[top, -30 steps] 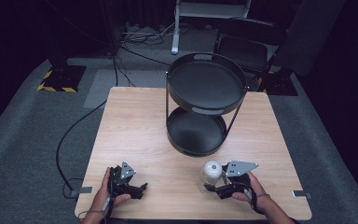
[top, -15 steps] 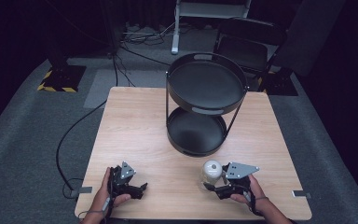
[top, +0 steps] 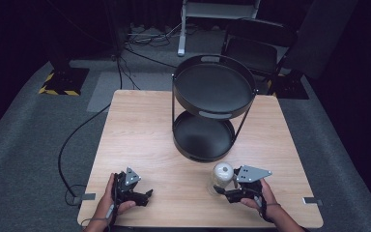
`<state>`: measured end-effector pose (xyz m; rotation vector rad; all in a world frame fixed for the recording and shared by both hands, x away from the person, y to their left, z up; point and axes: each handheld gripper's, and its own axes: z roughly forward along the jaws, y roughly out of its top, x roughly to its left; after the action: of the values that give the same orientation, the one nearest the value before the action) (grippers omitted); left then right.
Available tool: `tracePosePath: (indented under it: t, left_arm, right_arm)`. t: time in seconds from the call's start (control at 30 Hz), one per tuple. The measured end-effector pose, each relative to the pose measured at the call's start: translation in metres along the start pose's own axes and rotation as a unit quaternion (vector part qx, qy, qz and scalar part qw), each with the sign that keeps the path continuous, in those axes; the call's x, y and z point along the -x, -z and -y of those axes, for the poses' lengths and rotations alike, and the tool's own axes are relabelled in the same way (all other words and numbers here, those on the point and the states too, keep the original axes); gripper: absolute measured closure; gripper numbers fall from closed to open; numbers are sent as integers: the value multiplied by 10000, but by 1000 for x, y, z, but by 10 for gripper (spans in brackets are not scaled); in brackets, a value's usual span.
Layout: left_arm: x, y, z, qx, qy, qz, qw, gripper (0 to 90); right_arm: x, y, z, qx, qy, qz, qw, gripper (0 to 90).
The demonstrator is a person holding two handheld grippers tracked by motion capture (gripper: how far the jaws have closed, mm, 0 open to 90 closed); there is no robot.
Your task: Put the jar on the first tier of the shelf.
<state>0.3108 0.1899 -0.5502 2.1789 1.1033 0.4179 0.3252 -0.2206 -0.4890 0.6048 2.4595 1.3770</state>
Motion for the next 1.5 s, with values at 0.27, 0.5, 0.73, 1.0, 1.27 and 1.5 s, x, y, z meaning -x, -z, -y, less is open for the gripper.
tracePosePath:
  t: [0.27, 0.5, 0.73, 1.0, 1.27, 1.5]
  left_arm:
    - [0, 0, 0, -2, 0, 1, 10000, 0]
    - [0, 0, 0, -3, 0, 5, 10000, 0]
    - [0, 0, 0, -3, -2, 0, 10000, 0]
    - [0, 0, 0, -5, -2, 6, 10000, 0]
    - [0, 0, 0, -6, -2, 7, 10000, 0]
    - [0, 0, 0, -6, -3, 7, 10000, 0]
  right_arm:
    - [13, 10, -8, -49, -96, 338, 9994, 296]
    - [21, 16, -15, -13, -217, 472, 9987, 296]
    - [30, 22, -25, -33, -324, 730, 9968, 296]
    - [39, 23, -35, -111, -410, 947, 9946, 296]
    - [48, 23, -45, -98, -467, 1148, 9922, 296]
    - [58, 18, -56, -107, -476, 1228, 9912, 296]
